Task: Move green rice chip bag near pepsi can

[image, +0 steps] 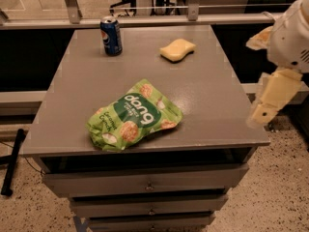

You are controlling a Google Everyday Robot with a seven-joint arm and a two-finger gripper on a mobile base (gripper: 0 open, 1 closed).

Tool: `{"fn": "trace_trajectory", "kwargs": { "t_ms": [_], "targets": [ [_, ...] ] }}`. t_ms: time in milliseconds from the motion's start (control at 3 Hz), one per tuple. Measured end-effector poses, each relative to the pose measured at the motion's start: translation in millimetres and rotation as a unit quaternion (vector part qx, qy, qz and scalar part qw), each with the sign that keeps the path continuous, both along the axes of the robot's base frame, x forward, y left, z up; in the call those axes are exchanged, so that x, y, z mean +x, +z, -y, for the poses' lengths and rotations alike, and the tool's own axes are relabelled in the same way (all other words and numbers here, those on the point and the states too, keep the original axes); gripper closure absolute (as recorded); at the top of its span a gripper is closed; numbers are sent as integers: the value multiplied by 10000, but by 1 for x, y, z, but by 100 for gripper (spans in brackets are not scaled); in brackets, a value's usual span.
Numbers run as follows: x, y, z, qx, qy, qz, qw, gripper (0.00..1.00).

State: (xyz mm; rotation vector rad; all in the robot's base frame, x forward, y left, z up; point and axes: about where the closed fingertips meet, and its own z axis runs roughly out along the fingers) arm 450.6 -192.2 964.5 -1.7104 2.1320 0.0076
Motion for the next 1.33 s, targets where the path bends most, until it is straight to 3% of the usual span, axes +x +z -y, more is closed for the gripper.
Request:
{"fn": "trace_trajectory", "kwargs": {
  "t_ms": [333, 667, 1333],
  "targets": [
    [19, -32, -56, 824, 445, -11, 9956, 0],
    [22, -62, -112, 1455, 882, -176, 9853, 0],
    [21, -103, -199, 2100, 1599, -305, 9641, 0]
  ]
}}
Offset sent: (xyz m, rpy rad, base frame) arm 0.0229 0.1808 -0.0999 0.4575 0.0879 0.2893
